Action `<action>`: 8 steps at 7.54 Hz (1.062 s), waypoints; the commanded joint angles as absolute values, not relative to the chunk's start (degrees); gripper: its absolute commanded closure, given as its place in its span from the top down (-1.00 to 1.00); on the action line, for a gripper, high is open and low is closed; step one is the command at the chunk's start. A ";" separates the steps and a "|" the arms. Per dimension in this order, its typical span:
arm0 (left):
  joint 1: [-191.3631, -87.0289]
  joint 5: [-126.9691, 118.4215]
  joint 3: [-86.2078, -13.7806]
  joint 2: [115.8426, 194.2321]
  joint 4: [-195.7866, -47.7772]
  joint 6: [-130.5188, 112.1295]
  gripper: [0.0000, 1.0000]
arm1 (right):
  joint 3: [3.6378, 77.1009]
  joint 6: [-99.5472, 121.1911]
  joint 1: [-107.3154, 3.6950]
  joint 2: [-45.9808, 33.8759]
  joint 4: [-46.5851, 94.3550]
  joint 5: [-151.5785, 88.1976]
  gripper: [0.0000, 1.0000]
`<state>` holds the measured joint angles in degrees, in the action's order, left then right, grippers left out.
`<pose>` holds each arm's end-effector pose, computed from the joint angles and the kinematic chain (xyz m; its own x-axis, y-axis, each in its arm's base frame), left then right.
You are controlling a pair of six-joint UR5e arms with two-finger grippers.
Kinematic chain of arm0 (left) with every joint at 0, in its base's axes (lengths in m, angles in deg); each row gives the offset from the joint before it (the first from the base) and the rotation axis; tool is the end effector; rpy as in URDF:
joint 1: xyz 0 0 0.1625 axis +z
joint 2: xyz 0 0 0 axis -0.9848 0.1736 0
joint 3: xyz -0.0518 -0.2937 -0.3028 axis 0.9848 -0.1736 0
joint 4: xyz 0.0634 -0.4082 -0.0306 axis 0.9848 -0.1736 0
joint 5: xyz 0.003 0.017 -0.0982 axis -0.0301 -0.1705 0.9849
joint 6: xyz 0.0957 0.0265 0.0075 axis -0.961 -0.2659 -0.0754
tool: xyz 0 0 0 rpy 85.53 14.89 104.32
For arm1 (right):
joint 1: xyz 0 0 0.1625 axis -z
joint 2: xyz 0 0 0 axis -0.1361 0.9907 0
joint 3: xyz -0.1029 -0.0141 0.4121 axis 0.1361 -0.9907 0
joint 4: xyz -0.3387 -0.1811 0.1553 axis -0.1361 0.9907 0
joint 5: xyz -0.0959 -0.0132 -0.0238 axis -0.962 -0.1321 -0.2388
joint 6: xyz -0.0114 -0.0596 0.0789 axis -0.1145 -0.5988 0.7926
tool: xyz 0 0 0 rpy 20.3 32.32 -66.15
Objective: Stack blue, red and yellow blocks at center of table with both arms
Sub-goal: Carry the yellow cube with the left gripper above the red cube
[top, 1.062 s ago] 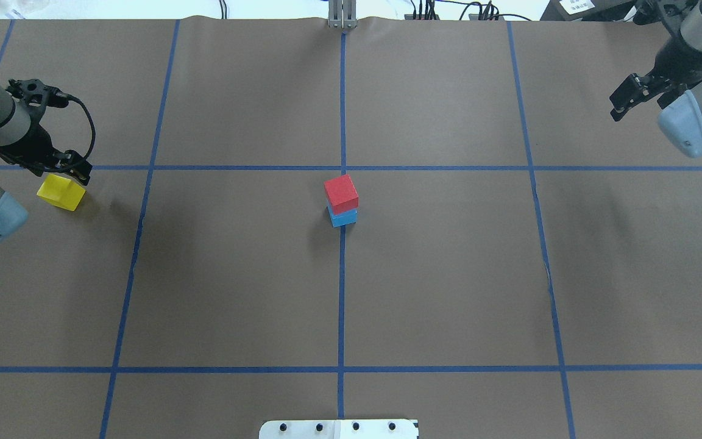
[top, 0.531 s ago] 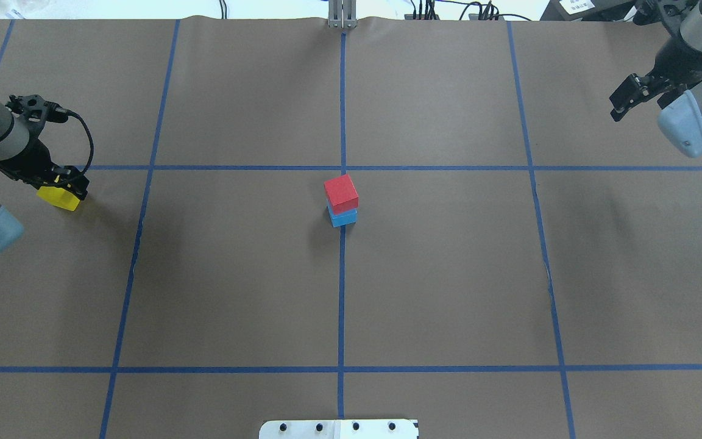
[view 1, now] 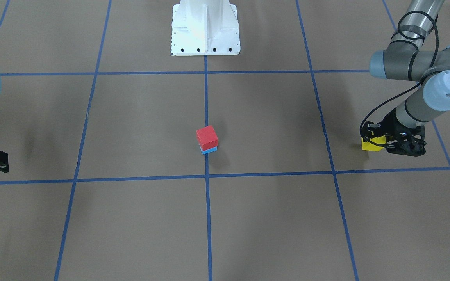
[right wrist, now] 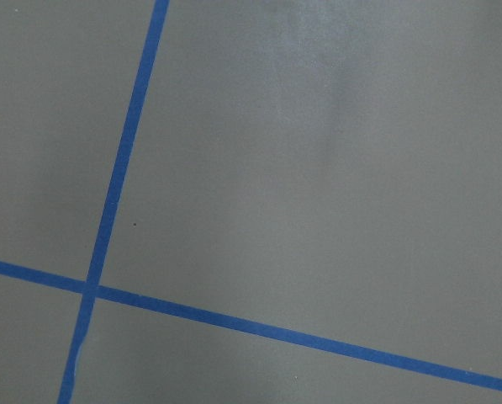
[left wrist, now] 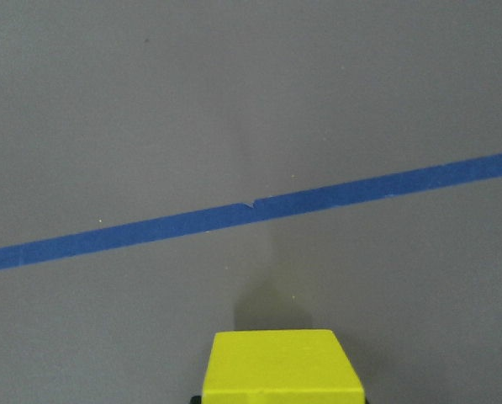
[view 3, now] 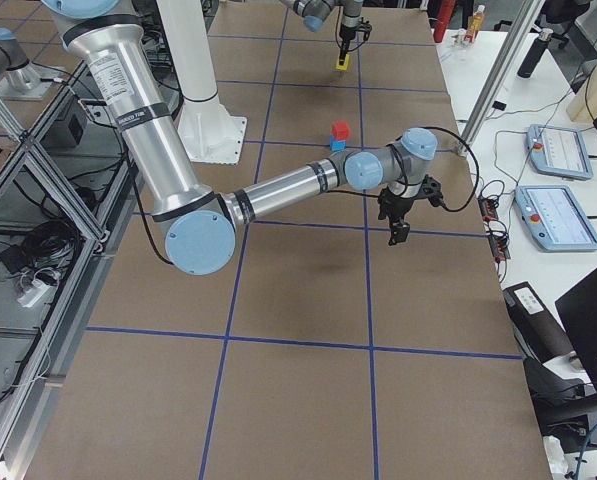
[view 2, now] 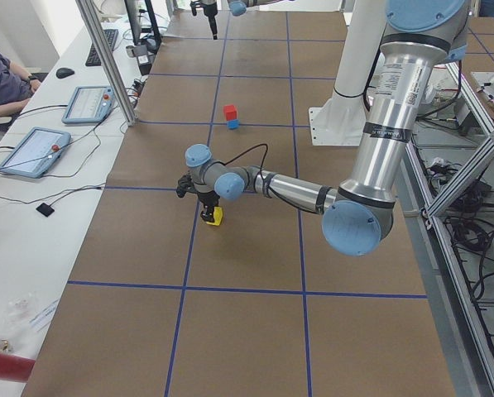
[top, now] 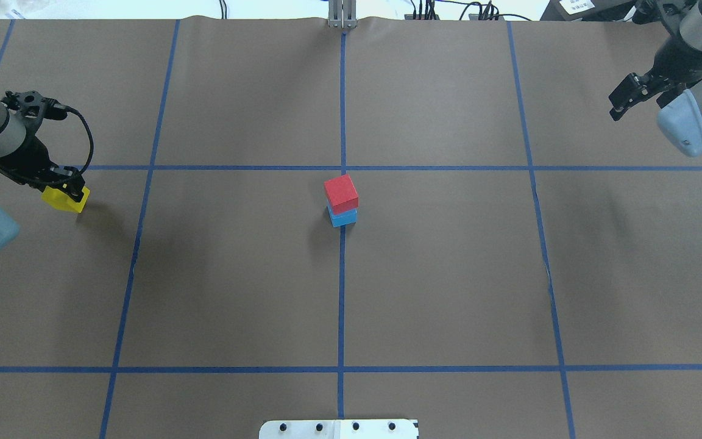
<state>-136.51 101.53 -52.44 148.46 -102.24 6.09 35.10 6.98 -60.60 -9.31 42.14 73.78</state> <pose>0.2675 -0.5362 0.4992 0.7139 0.1687 -0.6797 -0.1734 0.9829 0.0618 -0.1736 -0.6330 0.4585 0.7257 -0.2416 0.6442 0.1992 0.9700 0.1393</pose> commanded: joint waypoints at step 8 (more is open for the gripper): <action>-122.21 102.07 -40.59 198.45 -70.43 43.54 -1.00 | 35.53 6.80 -61.52 -8.62 42.24 73.52 1.00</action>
